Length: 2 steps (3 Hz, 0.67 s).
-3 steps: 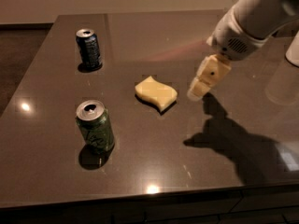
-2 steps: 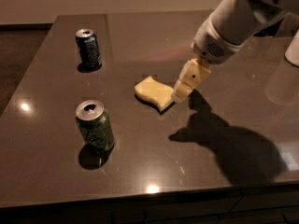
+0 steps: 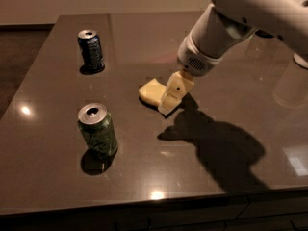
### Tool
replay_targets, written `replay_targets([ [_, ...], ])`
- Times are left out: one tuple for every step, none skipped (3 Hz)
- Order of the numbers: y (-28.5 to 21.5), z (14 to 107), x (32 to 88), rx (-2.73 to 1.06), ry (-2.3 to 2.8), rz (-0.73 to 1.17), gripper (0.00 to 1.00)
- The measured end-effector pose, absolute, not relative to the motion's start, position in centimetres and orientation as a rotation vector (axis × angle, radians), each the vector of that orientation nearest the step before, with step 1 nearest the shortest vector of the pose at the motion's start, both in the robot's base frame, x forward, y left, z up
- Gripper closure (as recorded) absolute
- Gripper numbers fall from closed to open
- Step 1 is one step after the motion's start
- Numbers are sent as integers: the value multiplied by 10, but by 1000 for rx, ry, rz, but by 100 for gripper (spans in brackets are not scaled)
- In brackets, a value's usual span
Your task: Move sponge near pepsi can
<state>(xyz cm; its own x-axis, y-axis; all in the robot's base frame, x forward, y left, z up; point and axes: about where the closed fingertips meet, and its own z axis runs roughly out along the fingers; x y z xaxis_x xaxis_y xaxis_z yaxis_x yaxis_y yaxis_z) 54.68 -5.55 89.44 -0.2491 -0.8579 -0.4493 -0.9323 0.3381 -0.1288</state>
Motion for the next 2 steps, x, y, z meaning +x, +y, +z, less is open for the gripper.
replay_targets([
  [-44,883,548,-1591,2170,232,0],
  [-39,872,551,-1602,2185,243,0],
])
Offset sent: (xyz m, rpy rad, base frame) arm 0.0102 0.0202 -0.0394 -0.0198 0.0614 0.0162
